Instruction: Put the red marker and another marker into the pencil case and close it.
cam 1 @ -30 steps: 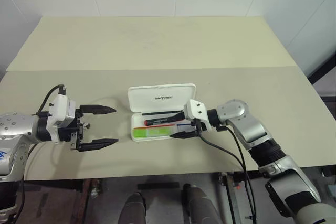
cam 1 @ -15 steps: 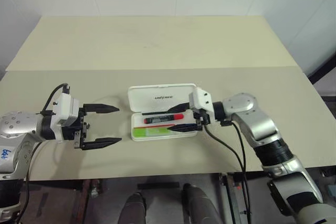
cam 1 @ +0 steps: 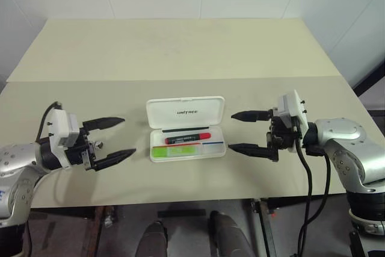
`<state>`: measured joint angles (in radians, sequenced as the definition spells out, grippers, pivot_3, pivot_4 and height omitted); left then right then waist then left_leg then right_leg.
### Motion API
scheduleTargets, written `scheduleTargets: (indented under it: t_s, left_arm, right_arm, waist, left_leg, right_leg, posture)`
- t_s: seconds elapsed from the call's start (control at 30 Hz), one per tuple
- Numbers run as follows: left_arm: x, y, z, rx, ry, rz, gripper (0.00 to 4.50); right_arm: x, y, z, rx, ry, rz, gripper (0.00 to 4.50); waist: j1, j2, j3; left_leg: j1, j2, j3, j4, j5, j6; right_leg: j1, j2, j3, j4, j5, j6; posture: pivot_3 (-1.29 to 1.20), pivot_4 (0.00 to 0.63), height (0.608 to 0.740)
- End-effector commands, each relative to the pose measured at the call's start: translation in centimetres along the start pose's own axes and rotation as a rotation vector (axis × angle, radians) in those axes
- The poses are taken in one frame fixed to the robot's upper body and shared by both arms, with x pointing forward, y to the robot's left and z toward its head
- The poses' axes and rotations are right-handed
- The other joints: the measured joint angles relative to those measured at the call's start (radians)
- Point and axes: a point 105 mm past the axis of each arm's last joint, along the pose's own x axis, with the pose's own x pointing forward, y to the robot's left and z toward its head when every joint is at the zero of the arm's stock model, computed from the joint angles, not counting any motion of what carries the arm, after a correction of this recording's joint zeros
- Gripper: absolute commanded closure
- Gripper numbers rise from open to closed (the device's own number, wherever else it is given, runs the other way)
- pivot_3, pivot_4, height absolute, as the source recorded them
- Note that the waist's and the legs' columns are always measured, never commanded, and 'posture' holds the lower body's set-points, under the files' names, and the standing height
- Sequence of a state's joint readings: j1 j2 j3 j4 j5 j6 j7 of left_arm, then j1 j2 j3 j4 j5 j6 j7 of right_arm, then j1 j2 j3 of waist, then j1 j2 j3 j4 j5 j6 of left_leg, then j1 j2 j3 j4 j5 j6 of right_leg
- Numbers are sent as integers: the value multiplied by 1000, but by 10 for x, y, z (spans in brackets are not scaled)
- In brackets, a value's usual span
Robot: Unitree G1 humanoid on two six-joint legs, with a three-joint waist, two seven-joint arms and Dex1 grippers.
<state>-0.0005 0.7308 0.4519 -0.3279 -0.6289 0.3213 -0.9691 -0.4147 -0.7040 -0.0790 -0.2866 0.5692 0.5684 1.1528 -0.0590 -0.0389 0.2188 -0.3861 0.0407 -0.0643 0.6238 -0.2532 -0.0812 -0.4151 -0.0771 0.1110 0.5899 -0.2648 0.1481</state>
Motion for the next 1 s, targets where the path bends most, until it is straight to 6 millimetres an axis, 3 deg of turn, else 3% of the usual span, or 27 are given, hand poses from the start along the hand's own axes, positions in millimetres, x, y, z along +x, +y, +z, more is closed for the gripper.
scheduleTargets:
  t_s: [0.03, 0.27, 0.47, 0.6, 0.87, 1.0]
  left_arm:
    - [-7, 3, 10, -2, -68, 212, 0]
    - [-16, 2, -8, -97, -64, 686, 0]
    - [-27, -6, -21, -123, 53, 891, 0]
    - [-38, -13, -39, -270, 112, 1098, 0]
    - [-43, -19, -60, -389, 258, 1290, 0]
    - [-29, -8, -69, -446, 263, 1301, 0]
  right_arm:
    - [-5, -7, 4, -36, -10, -40, 51]
    - [4, -6, -4, -19, -19, -7, 51]
    - [9, -5, -11, -22, -8, 9, 51]
    - [13, -4, -10, -17, -21, 17, 51]
    - [11, -2, -6, -20, -24, 22, 51]
    - [6, -1, -3, -26, -14, 20, 51]
  waist:
    - [1, 0, 0]
    - [6, -1, -1]
    - [4, -2, -1]
    - [4, -2, -1]
    - [5, -3, -2]
    - [6, -3, -2]
  left_leg:
    - [0, 0, 0, 1, 0, 0]
    - [-1, 0, 0, 6, 0, 0]
    - [-1, 0, 0, 7, 0, 0]
    - [-1, 0, 0, 7, 0, 0]
    - [-1, 0, 0, 8, 0, 0]
    - [-1, -1, -1, 8, 0, 0]
  right_leg:
    - [1, 0, 0, -1, 0, 0]
    - [4, 0, 0, -4, 1, 0]
    - [5, 0, 1, -5, 2, -1]
    - [5, 0, 1, -7, 2, -1]
    - [5, 1, 1, -7, 2, -1]
    - [5, 1, 0, -8, 2, -1]
  posture:
    - [0, 150, 740]
    - [0, 150, 740]
    - [0, 150, 740]
    - [0, 150, 740]
    - [0, 150, 740]
    - [0, 150, 740]
